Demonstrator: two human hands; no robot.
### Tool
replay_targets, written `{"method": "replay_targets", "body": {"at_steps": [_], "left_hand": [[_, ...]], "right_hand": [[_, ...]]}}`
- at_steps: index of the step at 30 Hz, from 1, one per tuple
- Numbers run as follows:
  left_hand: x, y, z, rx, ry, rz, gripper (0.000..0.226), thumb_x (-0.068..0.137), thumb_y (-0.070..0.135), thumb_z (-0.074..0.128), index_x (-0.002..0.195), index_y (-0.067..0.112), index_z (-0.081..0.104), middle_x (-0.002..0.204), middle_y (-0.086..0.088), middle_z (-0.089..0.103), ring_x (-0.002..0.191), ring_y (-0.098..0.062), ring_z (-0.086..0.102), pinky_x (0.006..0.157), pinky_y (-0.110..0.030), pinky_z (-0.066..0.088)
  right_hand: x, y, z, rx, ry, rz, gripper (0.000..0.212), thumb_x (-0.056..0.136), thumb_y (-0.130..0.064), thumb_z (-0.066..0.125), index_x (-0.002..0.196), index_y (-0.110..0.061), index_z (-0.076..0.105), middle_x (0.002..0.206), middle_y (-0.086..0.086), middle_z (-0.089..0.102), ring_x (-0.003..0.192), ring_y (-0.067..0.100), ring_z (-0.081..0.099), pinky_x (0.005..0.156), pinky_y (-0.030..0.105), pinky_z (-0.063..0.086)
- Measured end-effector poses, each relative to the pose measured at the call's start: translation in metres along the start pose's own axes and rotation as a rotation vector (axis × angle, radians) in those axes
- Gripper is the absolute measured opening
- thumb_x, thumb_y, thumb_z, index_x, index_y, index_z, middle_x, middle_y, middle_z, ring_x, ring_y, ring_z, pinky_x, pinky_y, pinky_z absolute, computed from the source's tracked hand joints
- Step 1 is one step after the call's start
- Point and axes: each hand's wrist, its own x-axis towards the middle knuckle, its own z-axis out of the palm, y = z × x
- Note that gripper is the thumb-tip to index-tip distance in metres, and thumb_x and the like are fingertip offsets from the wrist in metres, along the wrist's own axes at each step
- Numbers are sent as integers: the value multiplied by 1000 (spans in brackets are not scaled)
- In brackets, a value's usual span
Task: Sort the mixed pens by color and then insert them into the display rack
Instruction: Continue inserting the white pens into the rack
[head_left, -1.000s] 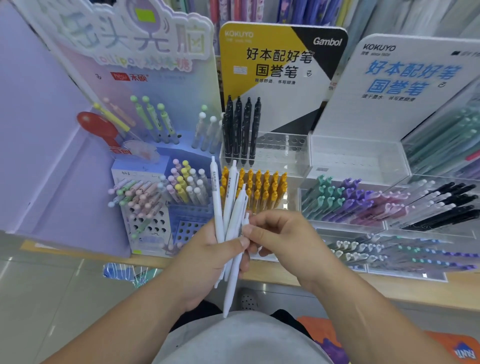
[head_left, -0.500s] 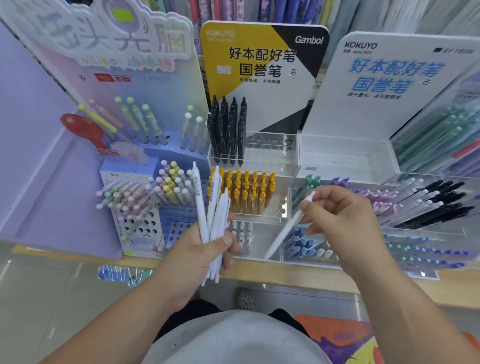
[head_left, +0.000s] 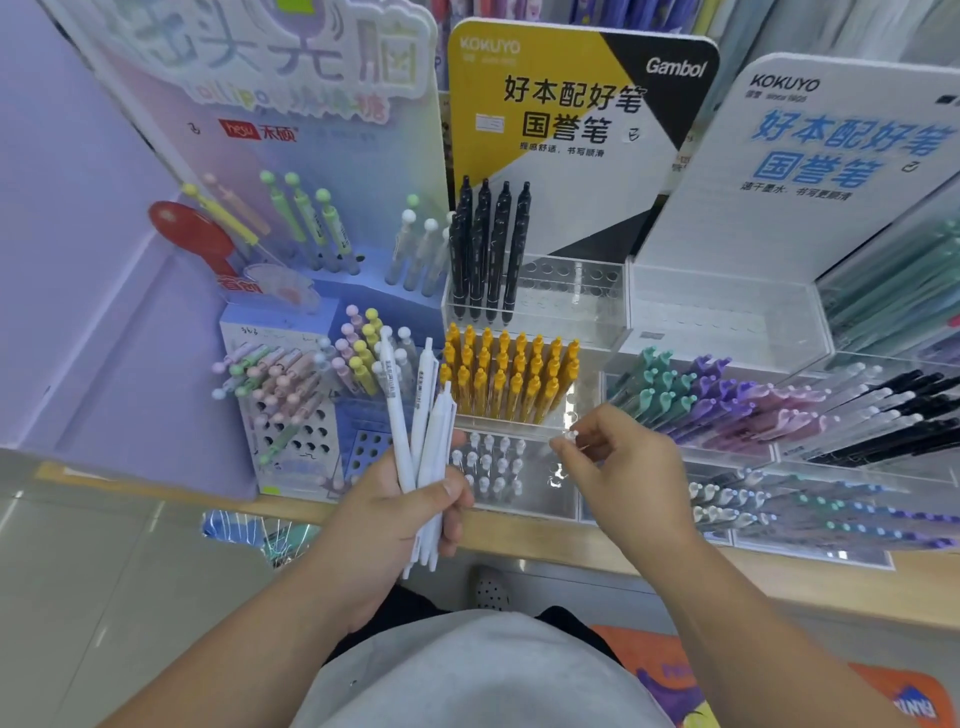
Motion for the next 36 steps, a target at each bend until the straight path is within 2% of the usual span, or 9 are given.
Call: {"method": "replay_targets", "body": {"at_steps": [5,10,14,20,25,27,30,32,36], "left_hand": [[0,-1,-9,-2,6,-8,27,80,17,63,107,10,61,81,-14,63,61,-22,55,55,-34,50],[2,-3,-15,9,-2,-18,15,94,3,61,108,11,61,82,-14,64,62,-23,54,55,-34,50],[3,-1,-17,26,-17,-22,27,81,18,63,108,11,61,83,-13,64,61,-21,55,56,-34,50],[0,1,-20,28,-25,-20,31,80,19,62,109,9,62,81,-14,64,61,-22,54,56,-34,50],[-2,3,-20,11,-53,-50,45,79,18,63,124,23,60,83,-13,63,61,-22,54,57,-36,49],[-3,4,-19,12,-72,-53,44,80,18,64,124,21,60,84,-14,63,61,-22,54,56,-36,48],[-5,9,-17,13,-123,-61,43,82,17,64,125,18,61,84,-14,65,60,-24,54,53,-35,46],[-6,13,-13,33,-166,-71,41,83,16,63,124,17,63,85,-15,66,61,-24,54,53,-34,46],[-6,18,-2,105,-252,-99,25,85,17,63,107,6,65,83,-14,68,60,-24,55,53,-32,45]], "right_hand": [[-2,-1,13,-120,-20,-39,17,84,-32,78,82,-23,64,70,-14,64,64,10,63,58,34,55],[0,0,27,-291,-83,-93,22,86,-39,73,82,-21,61,71,-6,67,62,18,62,54,32,52],[3,2,34,-420,-109,-106,25,88,-42,68,83,-20,57,72,-2,66,62,23,61,54,33,52],[9,3,40,-553,-143,-167,27,89,-40,68,83,-18,54,67,2,63,59,27,58,51,27,33],[10,1,40,-537,-171,-134,28,90,-42,66,85,-19,51,74,2,64,61,24,54,54,29,42],[8,-3,32,-462,-172,-104,23,89,-39,66,91,-17,60,78,1,67,69,25,63,58,33,52],[2,-17,13,-276,-123,-36,10,86,-27,67,94,-20,67,74,-8,67,67,16,64,60,31,54],[-3,-32,0,8,-139,49,5,87,-23,70,92,-23,70,70,-10,66,65,10,62,61,28,53],[-6,-66,-26,652,-265,200,8,89,-19,72,97,-22,74,81,4,73,72,18,68,57,22,50]]}}
